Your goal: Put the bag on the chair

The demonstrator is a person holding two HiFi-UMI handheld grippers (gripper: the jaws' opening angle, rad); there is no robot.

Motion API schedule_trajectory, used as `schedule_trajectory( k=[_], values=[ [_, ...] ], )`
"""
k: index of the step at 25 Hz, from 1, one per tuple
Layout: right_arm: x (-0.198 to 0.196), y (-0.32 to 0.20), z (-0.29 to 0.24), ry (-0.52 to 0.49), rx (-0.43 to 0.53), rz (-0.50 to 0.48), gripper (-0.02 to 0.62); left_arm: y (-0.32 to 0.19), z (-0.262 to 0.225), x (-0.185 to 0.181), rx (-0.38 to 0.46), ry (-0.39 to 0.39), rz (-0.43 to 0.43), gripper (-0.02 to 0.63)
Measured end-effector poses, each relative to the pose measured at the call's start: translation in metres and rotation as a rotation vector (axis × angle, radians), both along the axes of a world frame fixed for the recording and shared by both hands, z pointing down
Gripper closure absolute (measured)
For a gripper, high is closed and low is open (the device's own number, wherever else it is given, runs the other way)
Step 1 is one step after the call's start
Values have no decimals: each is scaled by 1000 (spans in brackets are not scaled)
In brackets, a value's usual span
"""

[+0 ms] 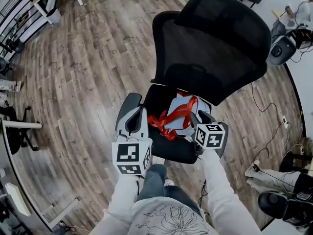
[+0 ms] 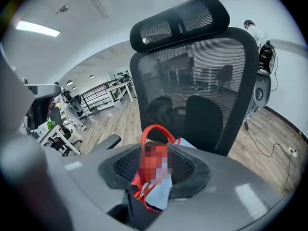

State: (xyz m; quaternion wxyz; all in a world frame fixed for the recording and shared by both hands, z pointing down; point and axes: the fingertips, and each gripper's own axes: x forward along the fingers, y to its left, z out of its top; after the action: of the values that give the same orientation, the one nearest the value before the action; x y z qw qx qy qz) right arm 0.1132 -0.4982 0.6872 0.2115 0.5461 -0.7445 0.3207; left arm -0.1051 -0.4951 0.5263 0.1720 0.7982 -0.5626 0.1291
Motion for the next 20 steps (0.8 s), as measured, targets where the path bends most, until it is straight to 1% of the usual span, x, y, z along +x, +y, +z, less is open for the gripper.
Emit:
schedule_trajectory(
  k=[4, 8, 12, 16, 18, 20],
  values=[
    [-2, 6, -10, -31, 24, 19, 430, 0, -5, 6, 10, 9, 10, 601],
    [-4, 6, -34, -54, 96, 38, 430, 1, -13, 9, 30, 15, 13, 601],
    [-6, 3, -77, -77, 202, 61, 431, 7, -25, 9, 50, 16, 3, 601],
    [-11, 5, -128, -67, 326, 43, 433, 11, -43, 13, 81, 22, -2, 601],
    [-12, 8, -152, -58, 377, 32, 469, 13, -54, 16, 98, 27, -5, 601],
    [-12, 13, -177, -45, 425, 29, 476, 16, -69, 19, 119, 30, -7, 601]
  ],
)
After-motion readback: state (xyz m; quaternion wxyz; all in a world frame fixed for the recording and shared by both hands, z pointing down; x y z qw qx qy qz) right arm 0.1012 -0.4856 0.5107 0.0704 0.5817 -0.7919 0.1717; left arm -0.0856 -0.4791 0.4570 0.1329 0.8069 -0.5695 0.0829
